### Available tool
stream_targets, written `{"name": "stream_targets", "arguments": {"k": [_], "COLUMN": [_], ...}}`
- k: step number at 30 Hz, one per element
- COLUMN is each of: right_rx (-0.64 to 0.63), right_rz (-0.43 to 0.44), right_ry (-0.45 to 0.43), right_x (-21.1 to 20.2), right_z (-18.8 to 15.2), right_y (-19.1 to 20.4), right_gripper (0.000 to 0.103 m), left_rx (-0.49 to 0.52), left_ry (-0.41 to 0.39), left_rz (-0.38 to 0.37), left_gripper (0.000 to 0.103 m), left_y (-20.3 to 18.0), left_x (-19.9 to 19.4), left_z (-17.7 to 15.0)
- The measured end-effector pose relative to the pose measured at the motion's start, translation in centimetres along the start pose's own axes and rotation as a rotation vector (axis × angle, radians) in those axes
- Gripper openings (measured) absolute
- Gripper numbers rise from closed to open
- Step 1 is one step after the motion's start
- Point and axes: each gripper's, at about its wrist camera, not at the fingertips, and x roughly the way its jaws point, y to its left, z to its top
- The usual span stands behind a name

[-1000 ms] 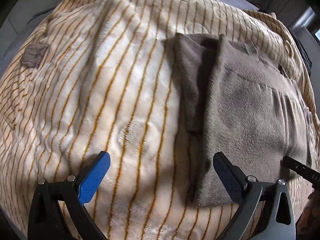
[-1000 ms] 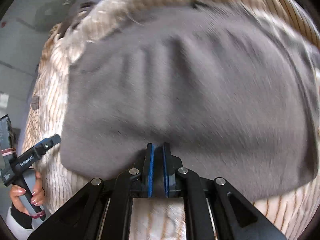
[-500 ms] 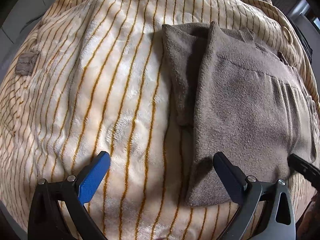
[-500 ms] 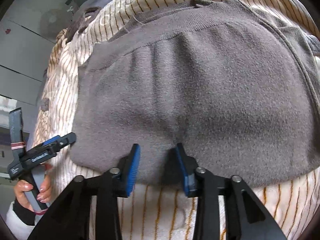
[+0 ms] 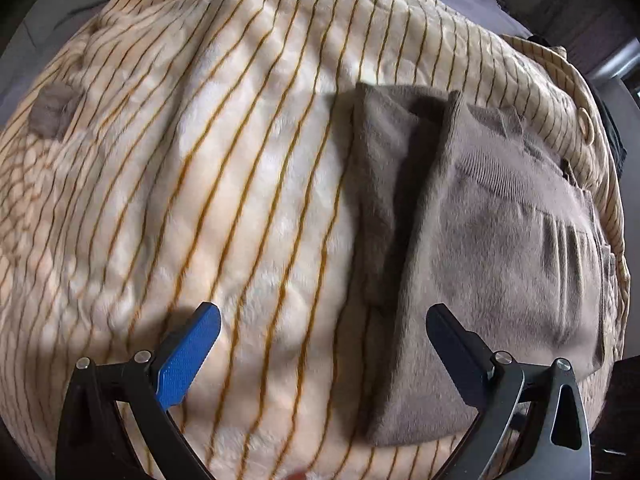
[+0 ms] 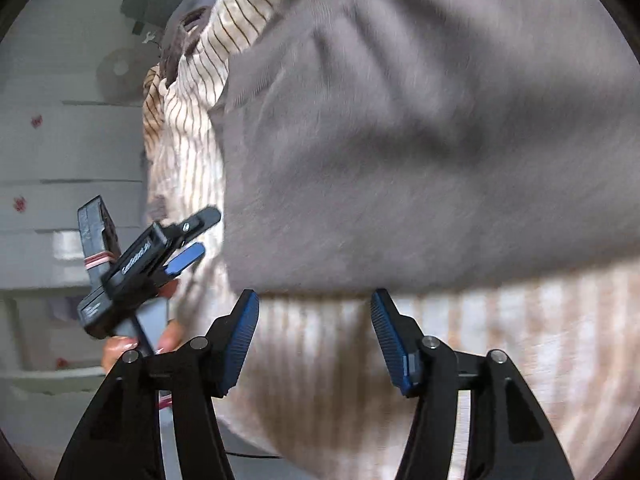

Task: Fold small clothes

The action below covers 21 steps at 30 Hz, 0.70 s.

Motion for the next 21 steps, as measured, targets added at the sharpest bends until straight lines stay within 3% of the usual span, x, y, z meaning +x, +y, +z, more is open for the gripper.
{"name": "stream_targets", "arguments": {"k": [2,5,8,10,11,12,15,21], "right_rx": [0.097,0.252,0.346,0.376,0.401,0.419,0.427,0.247], "right_rz": [0.09,0.218,0.298,0.352,0.397,0.431,0.515,0.606], "right_ry": [-0.006,-0.061,-0.108,-0.123,-0.133,-0.135,-0.149,-0.172], "right_x": [1.5,3.1,4.5,5.2,5.6,5.8,5.6,2.4], "right_z": [0.0,0.2,0.4,0.6,0.8,0.9,1.3,2.5], "right_y": [-0.9,-2.5,-3.2,-3.3,-3.4,-3.5,-3.5,-0.4], "right_gripper": [0.062,0.062,0.062,0.061,0.041,0.013,0.009,0.009], "left_rx": [-0.012,-0.045,-0.103,-0.13,-0.149,-0.167,-0.198,-0.159], "left_ry": [0.006,0.053,0.106,0.126,0.135,0.142,0.161,0.215], "left_rz": [-0.051,-0.219,-0.352,-0.394,-0.42,-0.45,-0.509,-0.654], "left_gripper": [0.103,0.103,0.103,0.103,0.103,0.103,0.103,0.103], "left_y": [0.1,0.4,0.8,0.3,0.5,0.7,0.7,-1.7], "left_x": [0.3,1.1,2.8,3.3,3.5,3.7,3.7,5.0], "left_z": [0.9,1.8,2.5,1.4,1.4,1.3,1.6,3.7]}}
